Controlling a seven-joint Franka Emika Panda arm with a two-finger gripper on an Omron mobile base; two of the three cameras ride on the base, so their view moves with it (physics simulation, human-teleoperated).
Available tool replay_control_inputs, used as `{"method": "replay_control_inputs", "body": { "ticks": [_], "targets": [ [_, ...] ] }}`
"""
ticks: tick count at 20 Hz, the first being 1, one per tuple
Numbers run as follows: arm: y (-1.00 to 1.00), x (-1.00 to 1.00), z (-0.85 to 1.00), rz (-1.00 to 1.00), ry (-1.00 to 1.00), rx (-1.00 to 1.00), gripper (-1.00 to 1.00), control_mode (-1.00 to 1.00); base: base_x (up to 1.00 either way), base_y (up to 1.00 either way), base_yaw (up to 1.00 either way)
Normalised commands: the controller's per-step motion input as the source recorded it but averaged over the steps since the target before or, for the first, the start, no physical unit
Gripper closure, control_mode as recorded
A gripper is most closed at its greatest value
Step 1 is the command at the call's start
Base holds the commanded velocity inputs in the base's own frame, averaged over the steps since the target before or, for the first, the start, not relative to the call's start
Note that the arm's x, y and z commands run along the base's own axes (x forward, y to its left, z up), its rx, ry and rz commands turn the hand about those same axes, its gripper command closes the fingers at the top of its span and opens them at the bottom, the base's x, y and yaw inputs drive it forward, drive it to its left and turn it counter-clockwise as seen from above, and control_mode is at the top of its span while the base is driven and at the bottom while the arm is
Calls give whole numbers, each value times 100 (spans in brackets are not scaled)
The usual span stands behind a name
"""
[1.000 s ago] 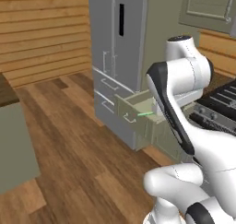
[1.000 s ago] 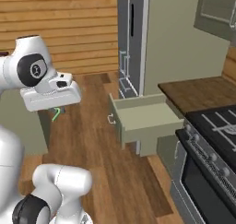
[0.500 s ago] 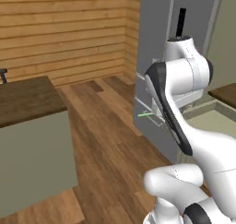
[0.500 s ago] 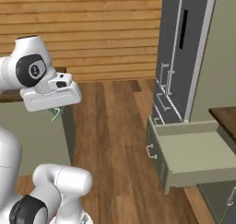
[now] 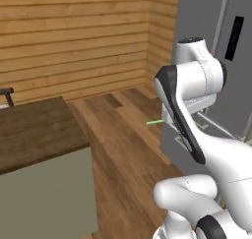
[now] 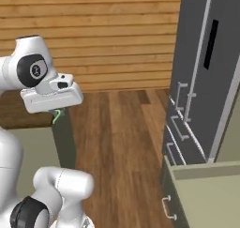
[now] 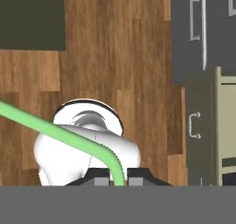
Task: Take a straw from the drawer in front and place it inside the glass cup on the dining counter.
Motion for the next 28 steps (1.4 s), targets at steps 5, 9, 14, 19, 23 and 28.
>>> {"method": "replay_control_inputs", "body": {
  "ticks": [5,9,14,19,23,28],
  "targets": [
    [0,0,0,0,0,0,100,100,100,-27,0],
    [0,0,0,0,0,0,100,100,100,-32,0],
    [0,0,0,0,0,0,100,100,100,-7,5],
    [0,0,0,0,0,0,100,100,100,0,20],
    [0,0,0,0,0,0,100,100,100,0,39],
    [0,0,0,0,0,0,100,100,100,0,47]
  ]
}}
